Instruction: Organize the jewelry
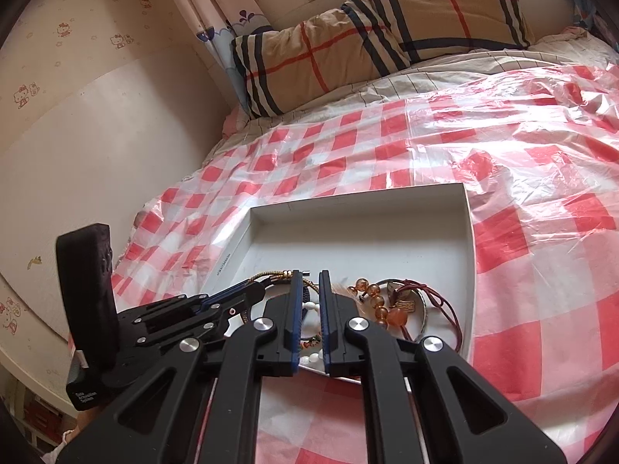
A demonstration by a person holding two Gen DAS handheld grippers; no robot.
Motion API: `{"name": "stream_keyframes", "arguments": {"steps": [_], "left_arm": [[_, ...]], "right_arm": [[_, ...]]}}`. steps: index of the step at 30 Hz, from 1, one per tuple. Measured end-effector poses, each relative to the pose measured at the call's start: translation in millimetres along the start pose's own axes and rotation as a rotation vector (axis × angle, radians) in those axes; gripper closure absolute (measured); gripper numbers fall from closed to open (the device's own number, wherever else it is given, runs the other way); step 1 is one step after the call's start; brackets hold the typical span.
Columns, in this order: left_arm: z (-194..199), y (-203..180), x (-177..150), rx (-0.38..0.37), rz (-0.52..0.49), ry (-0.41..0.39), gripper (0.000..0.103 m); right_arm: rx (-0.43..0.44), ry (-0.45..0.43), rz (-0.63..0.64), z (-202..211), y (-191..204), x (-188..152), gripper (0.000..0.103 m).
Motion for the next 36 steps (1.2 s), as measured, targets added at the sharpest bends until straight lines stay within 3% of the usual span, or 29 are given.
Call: {"name": "stream_keyframes", "arguments": {"steps": [2, 4, 5, 13, 16, 18, 21, 25, 29, 36], "left_arm": [[8.6, -0.8, -3.9, 0.031, -0.002, 0.001, 0.087], [24.2, -4.3, -8.1, 0.057, -0.004, -0.011, 0.053], [35.4, -7.1, -10.8, 0.071, -0.004, -0.028, 0.047], [116.4, -41.6, -48.1, 0.104, -0.027, -0.052, 0.021], [144.8, -55.3, -67.8, 0.114, -0.029, -0.054, 0.016], [161.1, -65.2, -83.3, 0.118, -0.035, -0.053, 0.014], [182.9, -76.6, -106.5, 0.13, -0.037, -0.059, 0.01], [198.9, -86.6, -136.5, 0.15, -0.015, -0.056, 0.008], [203.6, -93.5, -159.0, 0.177, -0.013, -0.043, 0.008], [215.4, -98.7, -171.4, 0.21, -0.022, -0.069, 0.008]], "right_arm": [[-0.006, -0.005, 0.006, 9.5, 2.7, -2.5, 0.09], [-0.017, -0.011, 0.015, 22.5, 5.4, -5.7, 0.084], [-0.022, -0.016, 0.025, 32.6, 7.3, -8.3, 0.084], [-0.145, -0.089, 0.181, 127.2, 16.8, -42.4, 0.071], [-0.129, -0.126, 0.273, 171.0, 21.0, -64.8, 0.068], [-0.116, -0.138, 0.354, 198.1, 28.9, -83.6, 0.052], [-0.157, -0.134, 0.401, 221.4, 37.4, -109.5, 0.039], [-0.274, -0.085, 0.321, 212.0, 47.7, -137.6, 0.036], [-0.298, -0.051, 0.186, 199.8, 52.3, -157.6, 0.035], [-0.386, -0.008, 0.145, 186.5, 62.2, -197.3, 0.031]]}}
Point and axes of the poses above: each gripper's, at about its wrist camera, not at the fingertips, and z roughly against the way its jaws point, y to its left, x to its top, the point moved 1 cm from there along -z, roughly the way its jaws point, and after that the axes turned 10 degrees about -x, right-handed, at the moved point
